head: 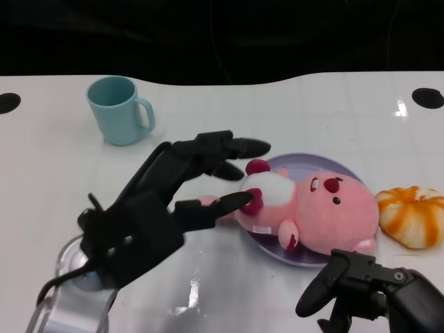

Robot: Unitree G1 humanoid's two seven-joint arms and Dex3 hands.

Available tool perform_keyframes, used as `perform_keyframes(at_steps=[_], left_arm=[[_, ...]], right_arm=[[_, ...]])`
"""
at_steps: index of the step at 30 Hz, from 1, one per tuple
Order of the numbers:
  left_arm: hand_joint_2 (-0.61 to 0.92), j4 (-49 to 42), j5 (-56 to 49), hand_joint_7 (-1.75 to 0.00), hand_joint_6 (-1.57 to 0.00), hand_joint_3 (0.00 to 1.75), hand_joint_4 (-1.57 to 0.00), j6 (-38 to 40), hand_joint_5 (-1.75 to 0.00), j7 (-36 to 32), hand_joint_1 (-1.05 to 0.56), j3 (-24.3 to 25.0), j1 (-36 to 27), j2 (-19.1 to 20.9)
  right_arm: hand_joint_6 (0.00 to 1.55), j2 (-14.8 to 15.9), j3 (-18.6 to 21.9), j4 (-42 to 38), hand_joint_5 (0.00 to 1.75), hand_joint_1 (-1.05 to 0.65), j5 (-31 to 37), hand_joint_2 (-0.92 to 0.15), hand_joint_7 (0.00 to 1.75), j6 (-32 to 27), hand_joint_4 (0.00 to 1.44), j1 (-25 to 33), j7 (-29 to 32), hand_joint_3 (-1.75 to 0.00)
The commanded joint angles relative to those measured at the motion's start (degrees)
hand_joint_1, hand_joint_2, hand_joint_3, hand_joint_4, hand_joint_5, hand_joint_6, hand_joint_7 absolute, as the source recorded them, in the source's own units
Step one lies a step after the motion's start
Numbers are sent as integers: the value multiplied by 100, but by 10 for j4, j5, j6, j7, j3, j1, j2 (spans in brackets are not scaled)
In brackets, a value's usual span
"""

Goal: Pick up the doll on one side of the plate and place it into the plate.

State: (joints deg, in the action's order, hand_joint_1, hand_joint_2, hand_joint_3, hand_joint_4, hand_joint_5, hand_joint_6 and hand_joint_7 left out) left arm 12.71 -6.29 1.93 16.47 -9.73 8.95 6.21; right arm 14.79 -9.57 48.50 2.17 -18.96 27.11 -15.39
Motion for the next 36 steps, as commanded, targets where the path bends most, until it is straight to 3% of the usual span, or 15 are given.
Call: perform_keyframes(at_steps=[1,3,6,11,18,28,36], left_arm=[[49,34,37,-64,-89,108,-78,-3,-112,2,-16,24,-38,6],[47,50,50,-74,-90,116,-82,-4,-115,8,-13,29,-54,14],[51,91,72,-88,-92,115,-87,15,-124,15,-11,38,-87,26],[47,166,114,-127,-85,127,-86,88,-156,13,-15,50,-140,34],[41,252,154,-153,-79,142,-88,139,-174,11,-16,60,-225,39],[40,305,272,-164,-76,141,-89,266,-175,-12,-17,84,-284,26],[42,247,291,-166,-74,138,-86,251,-175,-6,-16,79,-288,21]], right_arm=[[59,5,2,3,161,-11,-4,-60,125,0,62,0,-1,-98],[58,5,2,3,161,-11,-5,-60,125,-1,62,-1,-1,-98],[58,5,1,5,162,-11,-5,-60,125,-3,62,0,-1,-98],[58,5,-1,7,163,-11,-4,-61,125,-3,61,1,-2,-98],[58,4,-5,12,163,-10,0,-60,126,-8,61,0,2,-97],[58,6,1,4,162,-9,-3,-58,126,1,61,-2,-1,-102],[58,7,14,-2,163,-8,-13,-57,126,10,62,4,-7,-101]])
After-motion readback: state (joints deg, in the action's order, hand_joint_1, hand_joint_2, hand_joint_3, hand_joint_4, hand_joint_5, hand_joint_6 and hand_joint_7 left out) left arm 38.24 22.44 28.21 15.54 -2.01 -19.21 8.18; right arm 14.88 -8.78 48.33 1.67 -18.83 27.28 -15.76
